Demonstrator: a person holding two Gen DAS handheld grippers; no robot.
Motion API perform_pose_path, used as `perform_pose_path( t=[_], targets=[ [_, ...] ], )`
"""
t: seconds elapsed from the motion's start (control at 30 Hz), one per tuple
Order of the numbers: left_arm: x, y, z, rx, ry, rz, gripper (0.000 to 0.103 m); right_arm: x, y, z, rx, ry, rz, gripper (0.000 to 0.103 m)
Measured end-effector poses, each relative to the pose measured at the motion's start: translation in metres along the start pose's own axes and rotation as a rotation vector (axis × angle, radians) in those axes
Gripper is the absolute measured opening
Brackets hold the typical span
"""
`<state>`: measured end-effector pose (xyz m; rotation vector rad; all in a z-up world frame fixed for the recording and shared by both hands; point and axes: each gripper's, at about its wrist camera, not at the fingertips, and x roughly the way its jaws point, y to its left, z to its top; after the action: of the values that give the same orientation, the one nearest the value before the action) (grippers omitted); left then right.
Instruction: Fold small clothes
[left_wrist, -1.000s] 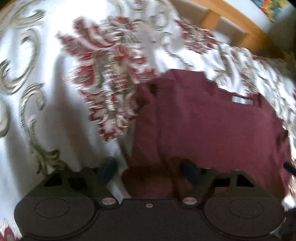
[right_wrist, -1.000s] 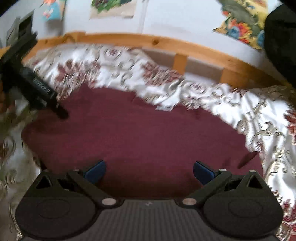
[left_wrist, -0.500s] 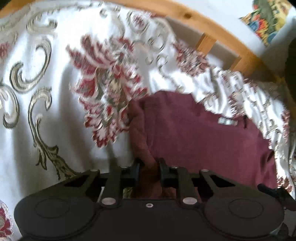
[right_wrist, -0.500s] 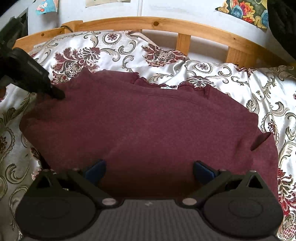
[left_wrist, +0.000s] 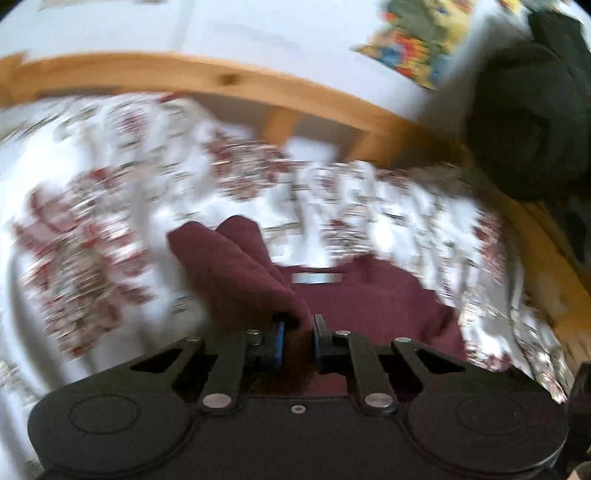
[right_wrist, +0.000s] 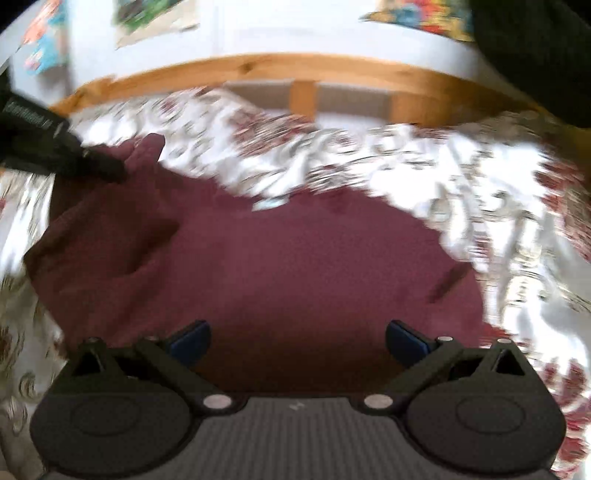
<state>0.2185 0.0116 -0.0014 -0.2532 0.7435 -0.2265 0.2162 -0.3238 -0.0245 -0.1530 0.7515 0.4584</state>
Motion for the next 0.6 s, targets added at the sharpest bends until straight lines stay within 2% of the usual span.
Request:
perform_pose_path(
  t=[0.13, 0.23, 0.37, 0.47, 0.57, 0.6],
  targets=[
    [0.026, -0.065, 0.001, 0.136, 0.039, -0.01, 0.015, -0.019, -0.051, 0.013, 0.143, -0.051, -0.063, 0.103],
    [0.053, -0.095, -0.011, 0.161, 0.089, -0.026, 0.015, -0.03, -0.086, 0.019, 0.205, -0.092, -0.121, 0.103],
    [0.079, -0.112, -0.034, 0.169, 0.138, -0.023, 0.015, -0.037, -0.115, 0.017, 0.238, -0.105, -0.184, 0.103],
    [0.085, -0.118, -0.048, 0.191, 0.15, -0.016, 0.018, -0.035, -0.13, 0.015, 0.287, -0.097, -0.164, 0.103],
    [0.078, -0.117, -0.047, 0.154, 0.149, -0.064, 0.037, -0.033, -0.137, 0.013, 0.339, -0.09, -0.104, 0.103],
    [0.074, -0.115, -0.046, 0.137, 0.145, -0.088, 0.049, -0.031, -0.137, 0.013, 0.345, -0.088, -0.089, 0.103]
  ],
)
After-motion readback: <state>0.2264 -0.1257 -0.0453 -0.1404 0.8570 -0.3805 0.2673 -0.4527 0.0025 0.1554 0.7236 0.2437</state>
